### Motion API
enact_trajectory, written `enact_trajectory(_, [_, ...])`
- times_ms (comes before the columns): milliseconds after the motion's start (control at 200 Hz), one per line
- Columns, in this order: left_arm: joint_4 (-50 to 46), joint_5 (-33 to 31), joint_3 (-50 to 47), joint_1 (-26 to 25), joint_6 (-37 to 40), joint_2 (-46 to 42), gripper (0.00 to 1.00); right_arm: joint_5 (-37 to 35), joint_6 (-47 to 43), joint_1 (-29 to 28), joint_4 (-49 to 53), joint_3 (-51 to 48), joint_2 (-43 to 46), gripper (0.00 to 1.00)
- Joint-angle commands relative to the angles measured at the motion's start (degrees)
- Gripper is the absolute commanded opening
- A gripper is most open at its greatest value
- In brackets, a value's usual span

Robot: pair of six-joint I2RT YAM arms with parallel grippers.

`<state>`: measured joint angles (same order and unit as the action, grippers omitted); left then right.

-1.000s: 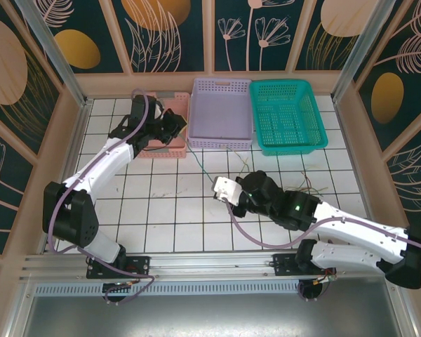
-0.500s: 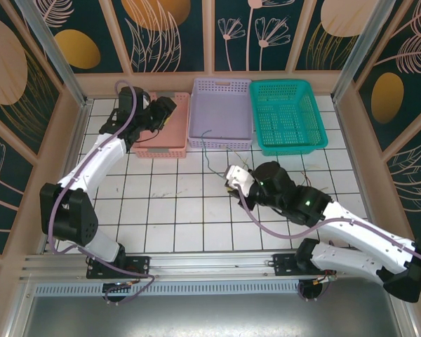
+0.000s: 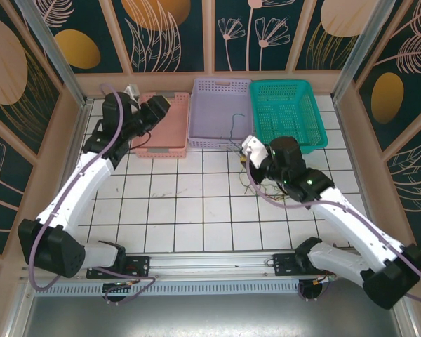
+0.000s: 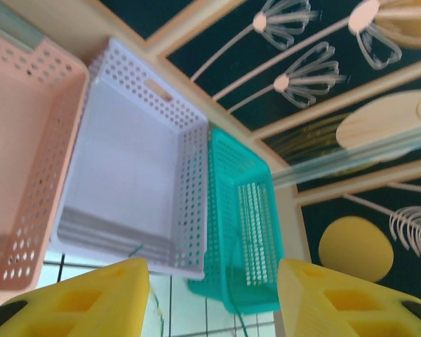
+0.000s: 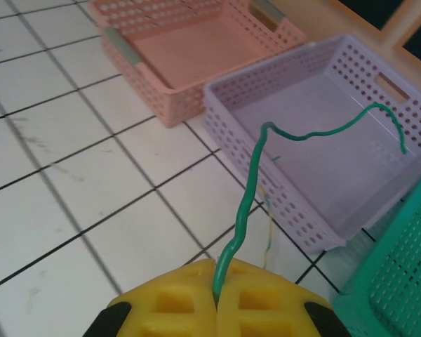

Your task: Untangle the cables

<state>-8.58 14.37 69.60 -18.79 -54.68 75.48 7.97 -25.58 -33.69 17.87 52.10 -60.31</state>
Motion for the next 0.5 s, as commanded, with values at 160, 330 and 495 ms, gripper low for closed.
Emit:
enact_trajectory(160, [5.5, -3.7, -9.6, -11.8, -3.2, -2.9, 0.5, 4.6, -0.6, 7.3, -11.5, 12.4, -21.0, 0.0])
enact_trajectory(330, [2.9, -6.0, -9.9, -13.6, -2.7, -4.5, 0.49, 4.2, -0.7, 8.5, -11.8, 24.5, -36.8, 0.0])
enact_trajectory(495, [-0.9, -6.7, -7.6, -13.6, -0.3, -4.9, 0.49, 0.9, 8.3, 9.4, -9.8, 37.8, -49.0, 0.37])
